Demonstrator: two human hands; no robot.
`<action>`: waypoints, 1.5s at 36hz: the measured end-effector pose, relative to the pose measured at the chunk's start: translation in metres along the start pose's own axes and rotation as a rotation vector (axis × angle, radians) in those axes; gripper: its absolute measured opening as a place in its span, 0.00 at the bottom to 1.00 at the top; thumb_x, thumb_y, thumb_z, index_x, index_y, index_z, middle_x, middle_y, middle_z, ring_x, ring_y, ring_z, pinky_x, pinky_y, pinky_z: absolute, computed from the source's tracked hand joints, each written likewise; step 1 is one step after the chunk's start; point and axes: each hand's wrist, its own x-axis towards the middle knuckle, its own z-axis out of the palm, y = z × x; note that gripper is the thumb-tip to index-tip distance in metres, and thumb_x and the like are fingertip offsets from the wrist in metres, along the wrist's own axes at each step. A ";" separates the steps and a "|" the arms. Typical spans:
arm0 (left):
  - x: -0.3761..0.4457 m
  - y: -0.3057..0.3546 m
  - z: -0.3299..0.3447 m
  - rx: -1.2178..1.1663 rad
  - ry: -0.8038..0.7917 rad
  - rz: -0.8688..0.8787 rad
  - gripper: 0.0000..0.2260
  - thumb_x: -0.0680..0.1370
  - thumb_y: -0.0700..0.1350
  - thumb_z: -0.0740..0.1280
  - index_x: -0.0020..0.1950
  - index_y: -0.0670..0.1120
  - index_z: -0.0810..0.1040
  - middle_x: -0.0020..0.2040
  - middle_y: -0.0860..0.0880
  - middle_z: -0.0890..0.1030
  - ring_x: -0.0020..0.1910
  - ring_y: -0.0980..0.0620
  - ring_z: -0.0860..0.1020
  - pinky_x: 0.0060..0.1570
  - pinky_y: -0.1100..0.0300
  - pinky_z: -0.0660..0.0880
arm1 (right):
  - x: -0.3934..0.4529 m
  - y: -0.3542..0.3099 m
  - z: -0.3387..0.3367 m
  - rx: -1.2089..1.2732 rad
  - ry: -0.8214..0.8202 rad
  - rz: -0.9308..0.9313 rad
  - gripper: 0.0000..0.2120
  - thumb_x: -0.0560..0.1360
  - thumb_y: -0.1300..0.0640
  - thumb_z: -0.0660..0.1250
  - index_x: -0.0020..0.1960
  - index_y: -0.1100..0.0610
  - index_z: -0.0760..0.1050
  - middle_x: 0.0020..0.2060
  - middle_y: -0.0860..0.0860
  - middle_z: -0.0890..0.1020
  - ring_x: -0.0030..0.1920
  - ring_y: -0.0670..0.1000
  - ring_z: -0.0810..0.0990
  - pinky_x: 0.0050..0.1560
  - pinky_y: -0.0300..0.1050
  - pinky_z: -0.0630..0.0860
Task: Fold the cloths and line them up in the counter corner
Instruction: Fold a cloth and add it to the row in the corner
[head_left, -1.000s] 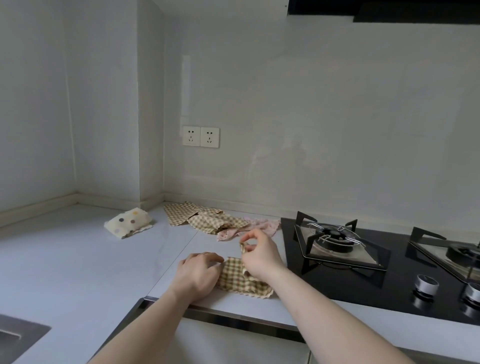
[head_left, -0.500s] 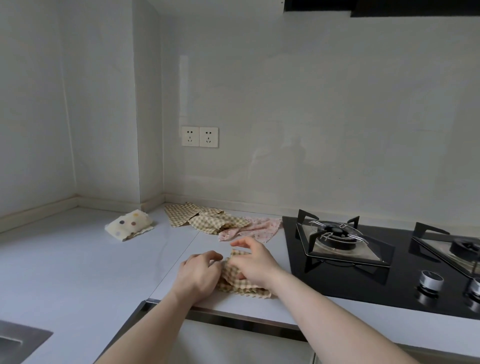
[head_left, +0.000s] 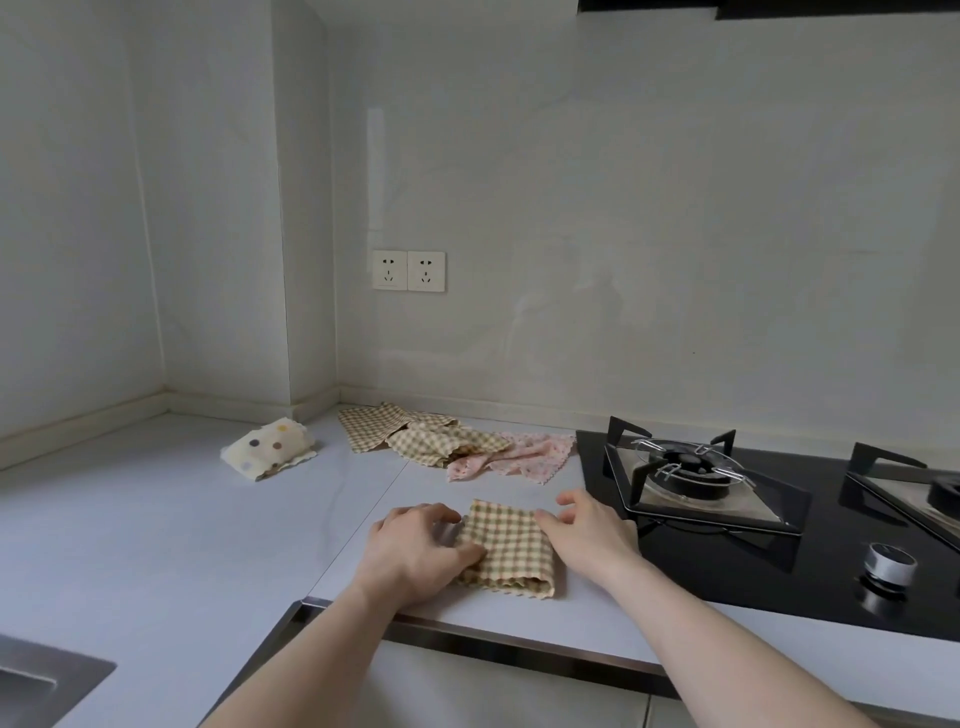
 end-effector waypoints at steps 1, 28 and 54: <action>0.001 -0.001 0.000 0.002 0.001 0.003 0.26 0.71 0.69 0.65 0.66 0.61 0.76 0.68 0.57 0.77 0.71 0.51 0.68 0.71 0.50 0.62 | 0.002 -0.003 -0.001 0.000 -0.021 0.015 0.26 0.78 0.34 0.59 0.70 0.46 0.70 0.63 0.42 0.80 0.66 0.50 0.76 0.69 0.51 0.64; 0.004 -0.008 0.002 -0.108 0.043 0.002 0.25 0.66 0.65 0.64 0.60 0.60 0.77 0.61 0.57 0.77 0.61 0.52 0.74 0.64 0.51 0.70 | -0.008 -0.014 -0.004 0.154 0.213 -0.243 0.06 0.71 0.54 0.75 0.42 0.46 0.78 0.39 0.42 0.82 0.39 0.42 0.79 0.35 0.38 0.72; 0.011 -0.016 0.011 -0.015 0.111 0.044 0.15 0.71 0.68 0.68 0.49 0.60 0.78 0.52 0.58 0.76 0.57 0.54 0.74 0.58 0.54 0.72 | -0.039 0.012 0.029 0.177 0.322 -0.489 0.03 0.73 0.48 0.74 0.45 0.47 0.82 0.42 0.38 0.82 0.49 0.40 0.74 0.46 0.39 0.75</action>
